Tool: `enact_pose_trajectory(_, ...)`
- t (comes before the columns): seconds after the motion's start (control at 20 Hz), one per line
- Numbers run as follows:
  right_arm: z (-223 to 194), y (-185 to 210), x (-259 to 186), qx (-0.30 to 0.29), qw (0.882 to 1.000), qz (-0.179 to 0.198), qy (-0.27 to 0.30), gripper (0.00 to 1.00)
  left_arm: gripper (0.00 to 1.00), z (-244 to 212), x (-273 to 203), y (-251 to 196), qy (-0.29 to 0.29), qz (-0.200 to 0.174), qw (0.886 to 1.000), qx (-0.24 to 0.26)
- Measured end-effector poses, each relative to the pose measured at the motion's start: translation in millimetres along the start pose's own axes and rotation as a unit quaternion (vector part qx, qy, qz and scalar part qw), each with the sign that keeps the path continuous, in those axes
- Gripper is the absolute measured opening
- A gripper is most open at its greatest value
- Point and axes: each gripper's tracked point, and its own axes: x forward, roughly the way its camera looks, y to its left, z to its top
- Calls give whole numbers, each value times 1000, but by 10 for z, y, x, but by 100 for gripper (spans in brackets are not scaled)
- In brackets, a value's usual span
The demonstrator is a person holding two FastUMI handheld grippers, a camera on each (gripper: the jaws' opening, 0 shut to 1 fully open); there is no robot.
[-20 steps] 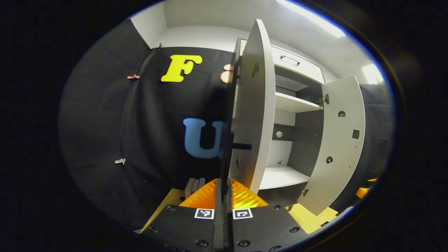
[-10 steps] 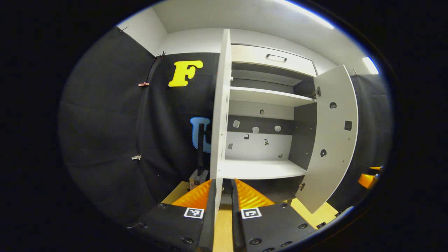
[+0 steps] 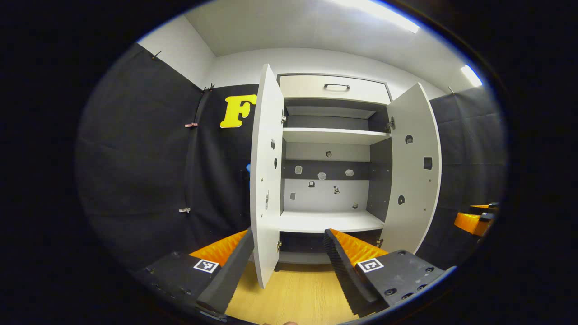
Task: Open the right door of the double-door shoe cabinet with the right hand, and open the left door with the left hand.
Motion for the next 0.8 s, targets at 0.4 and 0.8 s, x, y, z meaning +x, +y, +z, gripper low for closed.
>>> enact_pose_trajectory(0.4, -70, 66, 100, 0, 1000, 5, 1, 98, 95, -93, -115, 15, 3, 7, 1000, 20)
enact_pose_trajectory(0.8, -160, 179, 202, -8, 1000, -17, 3, 98, 95, -164, 63, 122, 2, -9, 1000, 21)
